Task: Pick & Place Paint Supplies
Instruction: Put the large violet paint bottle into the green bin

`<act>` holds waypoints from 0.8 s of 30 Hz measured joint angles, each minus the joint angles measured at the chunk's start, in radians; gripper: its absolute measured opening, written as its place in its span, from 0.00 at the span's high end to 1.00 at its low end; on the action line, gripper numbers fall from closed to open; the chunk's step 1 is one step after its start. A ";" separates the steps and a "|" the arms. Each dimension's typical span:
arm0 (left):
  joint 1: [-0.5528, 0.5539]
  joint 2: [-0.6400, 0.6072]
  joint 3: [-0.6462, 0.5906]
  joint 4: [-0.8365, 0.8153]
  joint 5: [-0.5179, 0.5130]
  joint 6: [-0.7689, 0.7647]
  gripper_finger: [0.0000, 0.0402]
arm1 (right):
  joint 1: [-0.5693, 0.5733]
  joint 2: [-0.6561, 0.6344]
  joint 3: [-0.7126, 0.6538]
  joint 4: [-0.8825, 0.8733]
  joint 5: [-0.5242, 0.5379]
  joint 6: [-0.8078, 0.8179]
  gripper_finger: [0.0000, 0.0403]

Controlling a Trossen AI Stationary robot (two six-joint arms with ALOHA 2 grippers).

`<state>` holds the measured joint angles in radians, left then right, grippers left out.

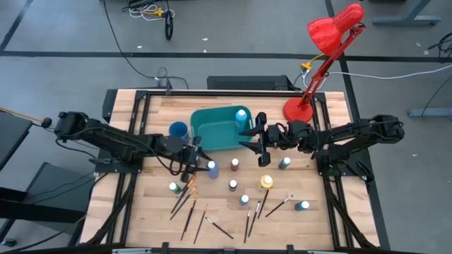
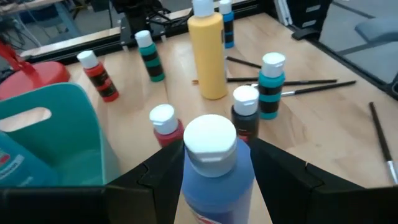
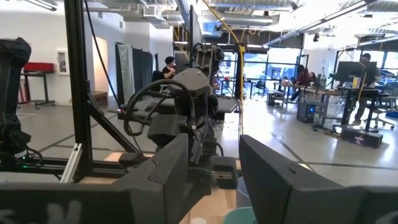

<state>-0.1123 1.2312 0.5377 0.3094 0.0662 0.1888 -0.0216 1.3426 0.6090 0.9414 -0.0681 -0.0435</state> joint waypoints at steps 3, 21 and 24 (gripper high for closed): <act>0.001 0.000 0.000 0.002 0.001 -0.006 0.52 | 0.000 0.000 0.000 0.001 0.000 -0.005 0.63; 0.002 0.009 0.000 0.050 -0.044 0.010 0.52 | 0.000 0.000 0.000 0.009 0.000 -0.019 0.63; 0.002 0.037 -0.001 0.062 -0.044 0.009 0.52 | 0.000 0.001 0.000 0.013 0.000 -0.020 0.63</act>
<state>-0.1099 1.2686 0.5367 0.3709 0.0224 0.1983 -0.0216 1.3434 0.6094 0.9543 -0.0681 -0.0631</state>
